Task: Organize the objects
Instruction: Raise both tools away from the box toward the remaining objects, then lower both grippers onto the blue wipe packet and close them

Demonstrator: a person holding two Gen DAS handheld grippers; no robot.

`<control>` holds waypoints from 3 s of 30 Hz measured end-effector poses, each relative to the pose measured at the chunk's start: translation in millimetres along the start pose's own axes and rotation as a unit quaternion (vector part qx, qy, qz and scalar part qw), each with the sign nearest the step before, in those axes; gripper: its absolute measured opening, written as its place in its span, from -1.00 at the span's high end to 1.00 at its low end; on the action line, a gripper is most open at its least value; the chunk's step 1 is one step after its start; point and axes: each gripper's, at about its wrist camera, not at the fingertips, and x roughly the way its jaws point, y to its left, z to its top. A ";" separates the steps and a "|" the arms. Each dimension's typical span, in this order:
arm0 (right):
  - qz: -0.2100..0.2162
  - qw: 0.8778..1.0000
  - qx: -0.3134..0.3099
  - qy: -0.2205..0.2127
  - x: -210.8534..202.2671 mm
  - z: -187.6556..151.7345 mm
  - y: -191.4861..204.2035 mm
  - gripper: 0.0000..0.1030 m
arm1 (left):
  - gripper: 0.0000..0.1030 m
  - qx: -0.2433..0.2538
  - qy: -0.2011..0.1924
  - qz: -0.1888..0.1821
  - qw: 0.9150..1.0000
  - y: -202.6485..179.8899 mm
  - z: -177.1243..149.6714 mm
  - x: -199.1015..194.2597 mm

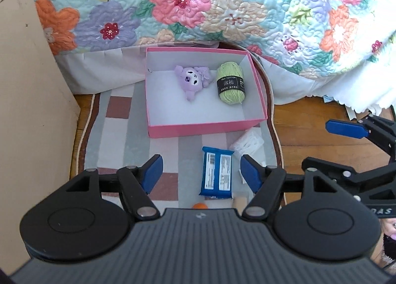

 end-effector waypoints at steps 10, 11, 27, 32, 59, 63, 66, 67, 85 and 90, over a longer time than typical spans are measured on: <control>0.004 1.000 0.015 0.008 -25.6 -42.1 11.6 -0.57 | -0.34 0.042 -0.008 -0.029 0.999 -33.0 -37.9 -44.7; 0.004 1.000 0.017 0.009 -28.4 -45.2 12.3 -0.57 | -0.36 0.046 -0.009 -0.032 0.998 -35.9 -42.1 -48.1; 0.023 0.998 -0.034 0.053 -32.6 -92.3 33.5 -0.58 | -0.47 0.083 0.023 -0.025 0.996 -37.0 -85.8 -24.4; 0.034 0.997 -0.033 0.057 -19.4 -98.5 30.9 -0.58 | -0.47 0.067 0.052 -0.025 0.996 -30.1 -87.2 0.7; 0.040 0.993 0.104 0.037 105.8 -117.6 -4.6 -0.75 | -0.86 0.074 0.025 -0.010 0.997 13.1 -74.4 127.7; 0.014 0.996 0.084 0.035 126.2 -128.3 -1.4 -0.75 | -0.86 0.052 0.017 -0.030 0.998 14.7 -69.9 150.6; 0.010 0.996 0.085 0.029 148.1 -138.9 -3.6 -0.75 | -0.86 0.044 -0.002 -0.048 0.998 13.6 -71.6 167.6; 0.011 0.995 0.090 0.031 158.2 -144.2 -5.2 -0.75 | -0.86 0.042 -0.007 -0.057 0.997 13.6 -73.3 174.1; -0.026 0.986 0.149 0.063 229.2 -176.2 -14.3 -0.75 | -0.77 -0.029 0.025 -0.099 0.994 35.4 -101.9 253.4; -0.008 0.982 0.180 0.050 233.1 -175.1 -25.3 -0.79 | -0.60 -0.048 0.022 -0.117 0.992 29.6 -102.1 264.0</control>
